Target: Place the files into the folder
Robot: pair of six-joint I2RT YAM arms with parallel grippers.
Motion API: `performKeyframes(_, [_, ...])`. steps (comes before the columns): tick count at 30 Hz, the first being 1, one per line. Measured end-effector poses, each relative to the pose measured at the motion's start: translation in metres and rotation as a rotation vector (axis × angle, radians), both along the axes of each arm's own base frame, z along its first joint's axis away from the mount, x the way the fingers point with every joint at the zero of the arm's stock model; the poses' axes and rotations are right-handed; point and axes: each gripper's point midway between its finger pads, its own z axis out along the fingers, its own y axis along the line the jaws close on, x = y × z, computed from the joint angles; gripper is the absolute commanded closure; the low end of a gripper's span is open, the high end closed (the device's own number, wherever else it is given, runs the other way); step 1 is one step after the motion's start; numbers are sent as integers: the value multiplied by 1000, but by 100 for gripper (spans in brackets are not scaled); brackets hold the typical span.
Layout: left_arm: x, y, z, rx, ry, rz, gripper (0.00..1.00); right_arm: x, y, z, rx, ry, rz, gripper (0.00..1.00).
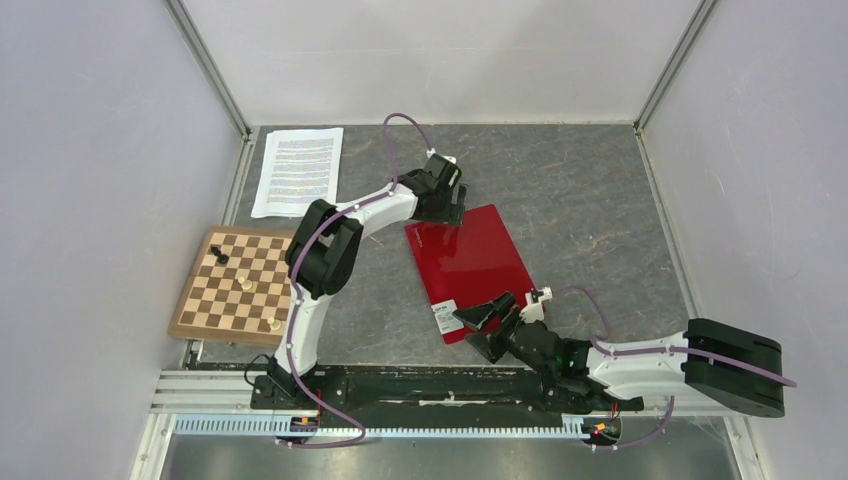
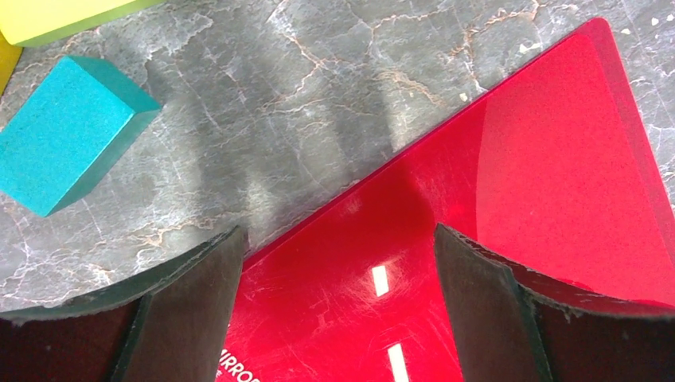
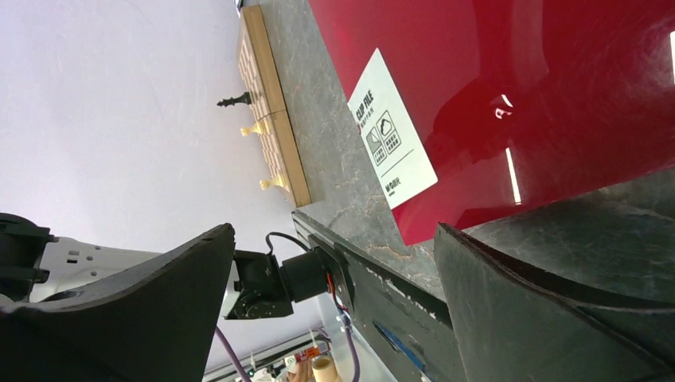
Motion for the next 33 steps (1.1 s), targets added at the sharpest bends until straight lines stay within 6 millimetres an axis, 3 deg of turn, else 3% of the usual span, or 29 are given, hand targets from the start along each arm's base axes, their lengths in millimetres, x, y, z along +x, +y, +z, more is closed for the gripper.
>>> performKeyframes(5, [1,4,0,-11,12,24,6,2,-1,-2,-1,3,-21,1])
performKeyframes(15, [2,14,0,-11,33,61,6,-12,2,-15,-42,29,22,1])
performKeyframes(25, [3,14,0,-22,37,79,6,-2,5,-6,21,22,-37,1])
performKeyframes(33, [2,14,0,-26,41,86,8,0,4,-13,8,32,-59,1])
